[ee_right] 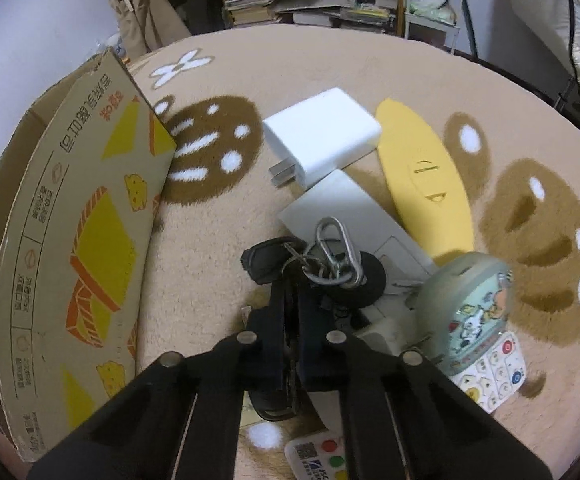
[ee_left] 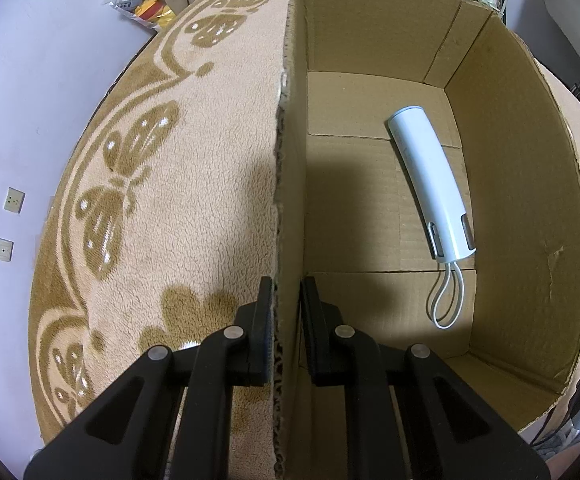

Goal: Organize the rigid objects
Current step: 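Move the right tool back to the pile and grasp the key ring, then carry the key ring into the box with the right tool and release it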

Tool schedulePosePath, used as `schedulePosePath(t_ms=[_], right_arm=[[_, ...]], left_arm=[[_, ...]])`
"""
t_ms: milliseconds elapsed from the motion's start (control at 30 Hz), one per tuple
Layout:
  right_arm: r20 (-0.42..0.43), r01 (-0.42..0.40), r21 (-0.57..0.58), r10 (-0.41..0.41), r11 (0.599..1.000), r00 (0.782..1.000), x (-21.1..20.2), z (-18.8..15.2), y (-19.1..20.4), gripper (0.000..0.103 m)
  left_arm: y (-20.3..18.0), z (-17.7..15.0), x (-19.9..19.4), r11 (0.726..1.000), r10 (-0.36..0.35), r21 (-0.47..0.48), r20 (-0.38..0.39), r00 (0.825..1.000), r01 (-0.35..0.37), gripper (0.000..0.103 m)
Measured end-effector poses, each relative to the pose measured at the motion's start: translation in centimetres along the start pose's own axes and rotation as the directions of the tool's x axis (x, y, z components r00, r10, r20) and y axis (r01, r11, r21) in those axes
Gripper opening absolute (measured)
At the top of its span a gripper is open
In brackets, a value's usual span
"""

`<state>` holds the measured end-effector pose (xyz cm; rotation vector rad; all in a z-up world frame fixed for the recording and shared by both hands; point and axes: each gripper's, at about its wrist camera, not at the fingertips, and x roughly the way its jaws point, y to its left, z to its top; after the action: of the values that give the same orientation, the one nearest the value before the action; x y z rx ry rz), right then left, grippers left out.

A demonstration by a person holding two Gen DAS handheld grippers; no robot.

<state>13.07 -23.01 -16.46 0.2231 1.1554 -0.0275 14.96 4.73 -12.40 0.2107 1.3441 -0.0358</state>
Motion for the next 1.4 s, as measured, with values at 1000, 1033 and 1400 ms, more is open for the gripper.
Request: schedulePosePath(t_ms=[1000, 1033, 1400], right_arm=[[0.224, -0.114, 0.065, 0.097, 0.991, 0.97, -6.1, 2.1, 0.7, 0.007], [0.232, -0.112, 0.06, 0.096, 0.992, 0.968, -6.3, 2.2, 0.9, 0.007], [0.304, -0.14, 0.002, 0.133, 0.99, 0.943, -9.6, 3.5, 3.4, 0.007]], left_arm=[[0.4, 0.2, 0.0, 1.0, -0.011, -0.008, -0.002, 1.0, 0.011, 0.013], [0.4, 0.2, 0.0, 1.0, -0.011, -0.007, -0.002, 1.0, 0.011, 0.013], [0.4, 0.1, 0.0, 1.0, -0.01, -0.006, -0.001, 1.0, 0.01, 0.013]])
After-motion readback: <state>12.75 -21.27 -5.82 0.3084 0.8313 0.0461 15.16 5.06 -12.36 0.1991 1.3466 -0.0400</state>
